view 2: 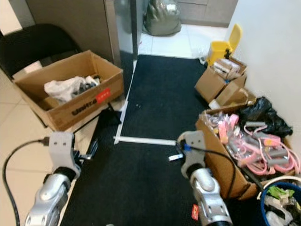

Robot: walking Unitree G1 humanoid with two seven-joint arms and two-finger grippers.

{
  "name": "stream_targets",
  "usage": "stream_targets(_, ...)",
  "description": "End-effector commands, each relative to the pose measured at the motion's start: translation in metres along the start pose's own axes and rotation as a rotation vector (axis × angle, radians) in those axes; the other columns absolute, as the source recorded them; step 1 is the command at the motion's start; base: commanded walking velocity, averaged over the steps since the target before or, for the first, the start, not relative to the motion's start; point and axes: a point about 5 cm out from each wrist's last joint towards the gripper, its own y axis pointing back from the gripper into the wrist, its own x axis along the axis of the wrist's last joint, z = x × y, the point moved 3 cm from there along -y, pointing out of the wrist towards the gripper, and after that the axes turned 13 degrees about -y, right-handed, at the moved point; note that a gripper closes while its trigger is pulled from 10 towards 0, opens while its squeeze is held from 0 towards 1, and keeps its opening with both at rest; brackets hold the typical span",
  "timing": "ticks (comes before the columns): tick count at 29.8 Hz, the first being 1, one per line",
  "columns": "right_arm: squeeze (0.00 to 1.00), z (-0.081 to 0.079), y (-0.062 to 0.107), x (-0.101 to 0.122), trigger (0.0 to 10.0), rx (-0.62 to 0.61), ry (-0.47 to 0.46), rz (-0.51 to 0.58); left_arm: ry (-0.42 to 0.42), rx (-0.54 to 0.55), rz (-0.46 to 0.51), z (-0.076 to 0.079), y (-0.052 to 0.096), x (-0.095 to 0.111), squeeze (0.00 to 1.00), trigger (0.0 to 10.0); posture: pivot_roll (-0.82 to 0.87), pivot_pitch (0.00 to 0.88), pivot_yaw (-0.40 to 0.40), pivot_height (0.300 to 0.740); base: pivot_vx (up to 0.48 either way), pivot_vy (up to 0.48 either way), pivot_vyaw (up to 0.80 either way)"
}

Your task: Picking trash to rubbish bin

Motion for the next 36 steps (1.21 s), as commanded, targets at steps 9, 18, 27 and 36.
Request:
stream_targets(9, 0.0, 0.0096, 0.0051, -0.0042, 10.0, -0.033, 0.025, -0.017, -0.012, -0.016, -0.017, 0.0026, 0.0031, -0.0045, 0.0, 10.0, 0.02, 0.133, -0.033, 0.74, 0.259, 0.0, 0.0)
stream_targets(18, 0.0, 0.0105, 0.0051, -0.0049, 10.0, -0.04, 0.019, -0.019, -0.012, -0.018, -0.018, 0.0033, 0.0031, -0.0046, 0.0, 10.0, 0.02, 0.134, -0.033, 0.74, 0.259, 0.0, 0.0)
stream_targets(27, 0.0, 0.0121, 0.0044, -0.0049, 10.0, -0.05, 0.03, -0.021, -0.013, -0.019, -0.015, 0.0036, 0.0016, -0.0036, 0.0, 10.0, 0.02, 0.137, -0.03, 0.74, 0.261, 0.0, 0.0)
stream_targets(36, 0.0, 0.015, 0.0052, -0.0062, 10.0, -0.071, 0.025, -0.028, -0.012, -0.019, -0.015, 0.0041, 0.0015, -0.0034, 0.0, 10.0, 0.03, 0.14, -0.029, 0.74, 0.259, 0.0, 0.0)
